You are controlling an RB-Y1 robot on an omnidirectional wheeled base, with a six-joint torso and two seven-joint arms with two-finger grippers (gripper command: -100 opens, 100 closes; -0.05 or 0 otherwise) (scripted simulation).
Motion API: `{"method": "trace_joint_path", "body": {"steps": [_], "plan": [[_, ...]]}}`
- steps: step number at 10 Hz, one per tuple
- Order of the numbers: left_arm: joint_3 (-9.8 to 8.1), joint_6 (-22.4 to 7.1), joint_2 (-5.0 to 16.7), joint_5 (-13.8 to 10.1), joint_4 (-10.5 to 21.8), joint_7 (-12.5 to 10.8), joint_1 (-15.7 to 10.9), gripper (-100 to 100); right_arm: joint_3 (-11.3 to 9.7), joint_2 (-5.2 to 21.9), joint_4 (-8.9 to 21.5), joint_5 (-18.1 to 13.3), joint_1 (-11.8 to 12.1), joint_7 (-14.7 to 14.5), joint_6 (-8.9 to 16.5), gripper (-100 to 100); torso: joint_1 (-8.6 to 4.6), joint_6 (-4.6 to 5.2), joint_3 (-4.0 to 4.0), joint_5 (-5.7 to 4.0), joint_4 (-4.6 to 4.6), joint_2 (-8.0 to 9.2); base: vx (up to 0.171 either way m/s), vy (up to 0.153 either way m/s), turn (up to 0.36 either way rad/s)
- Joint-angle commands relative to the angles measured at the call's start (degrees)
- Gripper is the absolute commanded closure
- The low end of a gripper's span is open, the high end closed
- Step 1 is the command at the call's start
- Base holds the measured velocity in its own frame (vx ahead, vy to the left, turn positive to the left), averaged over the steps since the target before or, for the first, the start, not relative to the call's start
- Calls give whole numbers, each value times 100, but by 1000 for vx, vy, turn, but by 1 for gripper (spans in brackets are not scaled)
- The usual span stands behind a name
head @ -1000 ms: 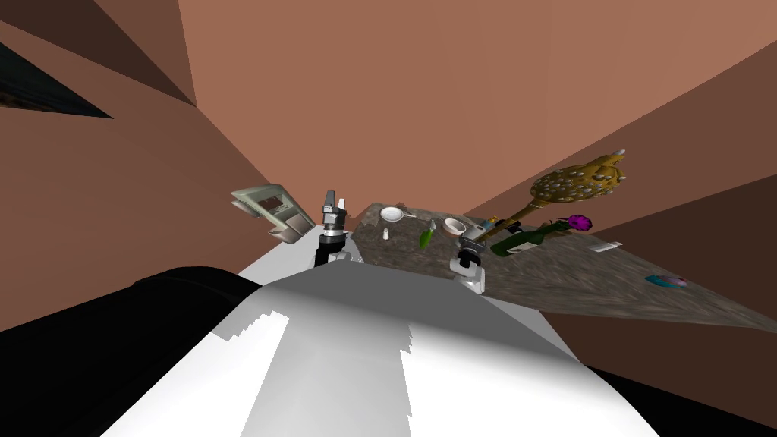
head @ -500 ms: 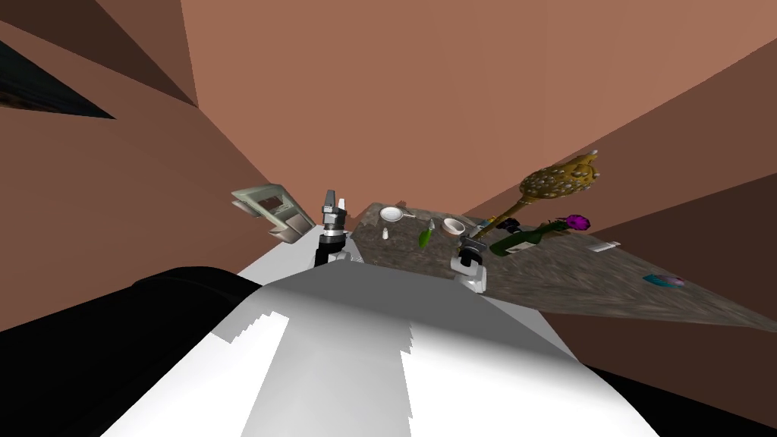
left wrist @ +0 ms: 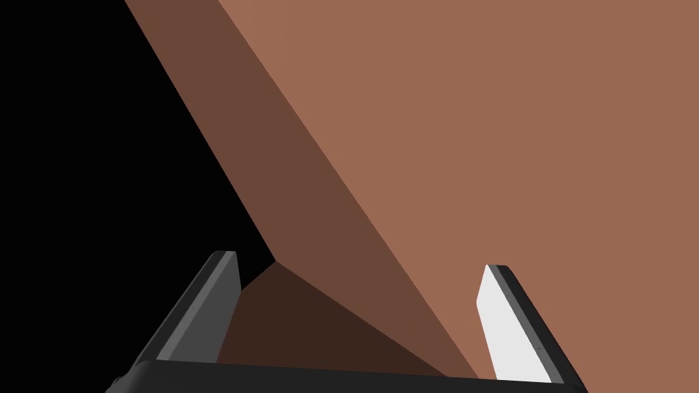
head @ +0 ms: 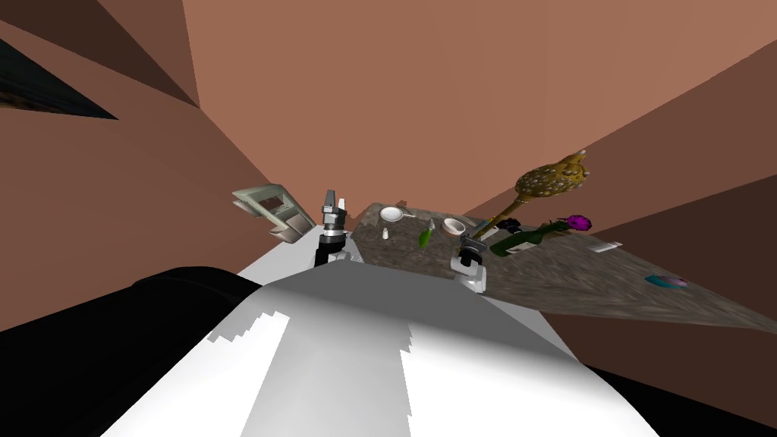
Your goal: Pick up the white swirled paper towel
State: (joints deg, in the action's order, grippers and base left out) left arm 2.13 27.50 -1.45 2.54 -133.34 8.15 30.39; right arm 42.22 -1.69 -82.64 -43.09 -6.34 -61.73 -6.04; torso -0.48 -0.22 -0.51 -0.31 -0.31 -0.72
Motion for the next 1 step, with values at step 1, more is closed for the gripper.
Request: {"method": "trace_joint_path", "body": {"steps": [1], "plan": [[0,0,0,0,0,0,0,0,0,0,0,0,0,0,0,0,0,0,0,0,0,0,0,0,0]]}}
